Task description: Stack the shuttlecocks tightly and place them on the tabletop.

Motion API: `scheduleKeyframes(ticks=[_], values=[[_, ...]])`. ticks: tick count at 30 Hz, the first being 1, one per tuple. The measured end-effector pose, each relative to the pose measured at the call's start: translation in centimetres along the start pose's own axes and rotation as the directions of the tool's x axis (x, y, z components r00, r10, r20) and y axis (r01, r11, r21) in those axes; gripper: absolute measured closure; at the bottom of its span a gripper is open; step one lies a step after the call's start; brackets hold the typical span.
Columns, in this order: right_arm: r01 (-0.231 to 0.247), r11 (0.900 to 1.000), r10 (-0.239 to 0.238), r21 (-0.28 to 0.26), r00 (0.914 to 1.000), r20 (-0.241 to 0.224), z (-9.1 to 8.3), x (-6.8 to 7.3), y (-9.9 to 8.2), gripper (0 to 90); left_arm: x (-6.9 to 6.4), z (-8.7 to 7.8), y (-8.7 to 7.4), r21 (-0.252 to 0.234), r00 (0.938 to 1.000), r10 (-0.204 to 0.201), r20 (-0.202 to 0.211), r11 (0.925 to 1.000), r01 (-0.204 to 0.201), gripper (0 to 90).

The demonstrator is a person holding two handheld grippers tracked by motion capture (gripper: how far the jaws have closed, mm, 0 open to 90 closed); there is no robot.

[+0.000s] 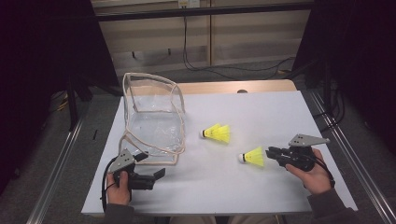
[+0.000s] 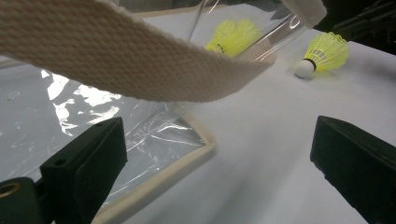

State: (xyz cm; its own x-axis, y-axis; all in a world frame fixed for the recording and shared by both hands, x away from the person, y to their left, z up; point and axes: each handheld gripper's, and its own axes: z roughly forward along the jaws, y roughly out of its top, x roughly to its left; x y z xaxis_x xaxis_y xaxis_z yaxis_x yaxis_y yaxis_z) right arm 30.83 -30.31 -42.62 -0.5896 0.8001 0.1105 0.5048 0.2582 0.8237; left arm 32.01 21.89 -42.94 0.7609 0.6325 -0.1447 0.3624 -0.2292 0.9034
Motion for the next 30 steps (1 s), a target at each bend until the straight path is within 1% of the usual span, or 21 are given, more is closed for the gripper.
scheduleKeyframes(ticks=[1, 4, 6, 7, 14, 16, 18, 21, 22, 25, 27, 29, 30], values=[[-0.002, 1.0000, 0.002, -0.002, 1.0000, -0.004, 0.0, 0.0, 0.0, 75.2, 0.0, 0.0, 0.0, 0.000, 1.0000, 0.000, 0.000, 1.0000, 0.000, 3.6], [-0.010, 0.9999, 0.010, -0.006, 0.9999, -0.004, -0.1, 0.0, 0.0, 69.3, 0.0, 0.0, 0.0, 0.001, 1.0000, 0.001, 0.001, 1.0000, -0.001, 3.6], [-0.008, 0.9999, 0.008, -0.009, 1.0000, 0.004, -0.2, 0.0, 0.0, 65.4, 0.0, 0.0, 0.0, 0.001, 1.0000, 0.003, 0.001, 1.0000, -0.003, 3.7], [-0.010, 0.9999, 0.010, -0.012, 1.0000, 0.001, -0.2, 0.1, 0.1, 65.0, 0.0, 0.0, 0.0, 0.000, 1.0000, 0.002, 0.001, 1.0000, -0.002, 3.6], [-0.013, 0.9996, 0.012, -0.027, 0.9997, -0.020, -0.3, 0.4, 0.3, 50.5, 0.0, 0.1, 0.0, -0.003, 1.0000, 0.003, 0.001, 1.0000, -0.003, 3.6], [-0.026, 0.9993, 0.025, -0.025, 0.9993, -0.029, -0.3, 0.5, 0.3, 45.1, -0.1, 0.1, 0.0, -0.003, 1.0000, 0.001, 0.002, 1.0000, -0.001, 3.7], [-0.029, 0.9991, 0.028, -0.029, 0.9991, -0.032, -0.3, 0.5, 0.3, 43.6, 0.0, 0.2, 0.0, -0.004, 1.0000, 0.001, 0.003, 1.0000, -0.001, 3.6], [-0.037, 0.9988, 0.036, -0.032, 0.9984, -0.044, -0.1, 0.6, 0.2, 36.5, 0.0, 0.2, 0.1, -0.004, 1.0000, 0.004, 0.002, 1.0000, -0.004, 3.6], [-0.040, 0.9987, 0.038, -0.031, 0.9980, -0.050, 0.0, 0.6, 0.2, 35.7, 0.0, 0.2, 0.0, -0.005, 1.0000, 0.001, 0.002, 1.0000, -0.001, 3.7], [-0.049, 0.9983, 0.047, -0.032, 0.9973, -0.057, 0.2, 0.8, 0.2, 29.6, 0.0, 0.2, 0.0, -0.004, 1.0000, 0.004, 0.002, 1.0000, -0.004, 3.7], [-0.048, 0.9983, 0.046, -0.032, 0.9973, -0.057, 0.4, 0.9, 0.2, 27.2, 0.0, 0.2, 0.0, -0.005, 1.0000, 0.002, 0.002, 1.0000, -0.002, 3.6], [-0.049, 0.9983, 0.046, -0.033, 0.9962, -0.074, 0.6, 1.0, 0.1, 25.3, 0.0, 0.2, 0.1, -0.005, 1.0000, 0.002, 0.001, 1.0000, -0.002, 3.7], [-0.045, 0.9985, 0.043, -0.031, 0.9964, -0.073, 0.7, 1.0, 0.1, 24.8, 0.0, 0.2, 0.1, -0.007, 1.0000, 0.000, 0.001, 1.0000, 0.000, 3.6]])
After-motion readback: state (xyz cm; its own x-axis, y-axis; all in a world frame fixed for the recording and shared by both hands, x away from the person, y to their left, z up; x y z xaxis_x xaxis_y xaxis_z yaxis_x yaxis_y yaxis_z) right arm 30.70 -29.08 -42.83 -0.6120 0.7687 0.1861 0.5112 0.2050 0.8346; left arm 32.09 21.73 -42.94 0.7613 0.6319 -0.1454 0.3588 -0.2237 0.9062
